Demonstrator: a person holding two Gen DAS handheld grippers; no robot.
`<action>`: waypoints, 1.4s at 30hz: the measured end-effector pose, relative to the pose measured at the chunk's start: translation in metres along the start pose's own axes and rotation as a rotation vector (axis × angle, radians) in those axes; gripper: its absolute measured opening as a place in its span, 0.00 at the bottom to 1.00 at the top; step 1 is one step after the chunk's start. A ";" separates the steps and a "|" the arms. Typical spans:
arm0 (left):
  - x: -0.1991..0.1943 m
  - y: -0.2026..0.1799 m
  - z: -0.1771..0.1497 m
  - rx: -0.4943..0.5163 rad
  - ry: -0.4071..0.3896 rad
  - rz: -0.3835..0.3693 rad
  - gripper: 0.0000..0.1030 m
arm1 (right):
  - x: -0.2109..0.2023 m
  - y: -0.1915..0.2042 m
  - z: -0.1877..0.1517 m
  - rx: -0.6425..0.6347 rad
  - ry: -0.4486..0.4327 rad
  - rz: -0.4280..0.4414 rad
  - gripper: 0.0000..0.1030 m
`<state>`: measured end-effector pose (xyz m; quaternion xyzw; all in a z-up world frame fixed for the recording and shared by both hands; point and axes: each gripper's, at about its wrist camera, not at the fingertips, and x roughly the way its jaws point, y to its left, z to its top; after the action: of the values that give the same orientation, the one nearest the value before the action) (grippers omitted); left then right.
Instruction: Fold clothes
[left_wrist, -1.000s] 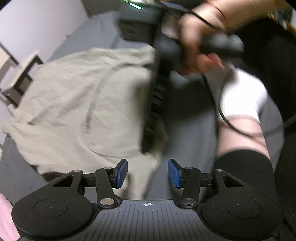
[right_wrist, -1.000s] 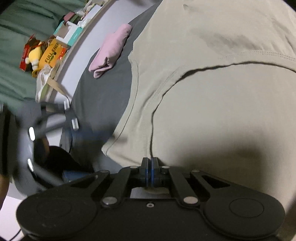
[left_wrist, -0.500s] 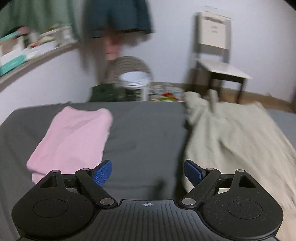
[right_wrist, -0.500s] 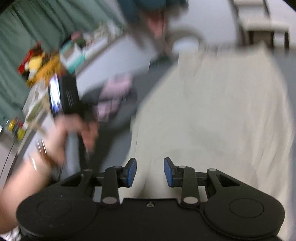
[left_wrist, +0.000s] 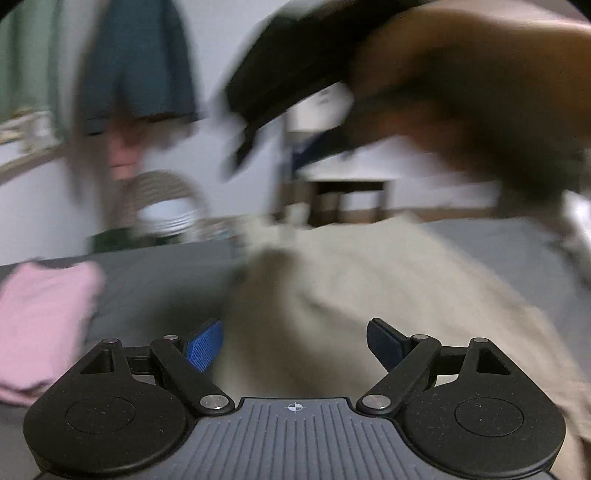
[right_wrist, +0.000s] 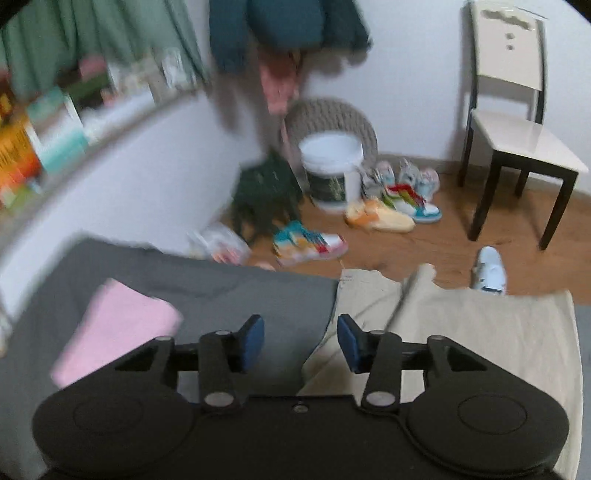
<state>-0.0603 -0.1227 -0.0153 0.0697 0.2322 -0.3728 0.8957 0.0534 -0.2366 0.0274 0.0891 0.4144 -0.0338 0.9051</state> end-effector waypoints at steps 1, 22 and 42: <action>-0.001 -0.003 -0.001 0.026 -0.015 -0.034 0.83 | 0.020 0.005 0.006 -0.024 0.031 -0.034 0.41; 0.004 0.037 -0.008 -0.166 0.041 -0.061 0.83 | 0.090 -0.033 0.020 0.202 0.086 -0.031 0.06; 0.024 -0.001 -0.021 0.145 0.246 -0.057 0.83 | 0.138 -0.012 0.043 0.318 0.112 0.125 0.17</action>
<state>-0.0539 -0.1327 -0.0445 0.1726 0.3147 -0.4025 0.8421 0.1738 -0.2544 -0.0513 0.2585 0.4471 -0.0374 0.8555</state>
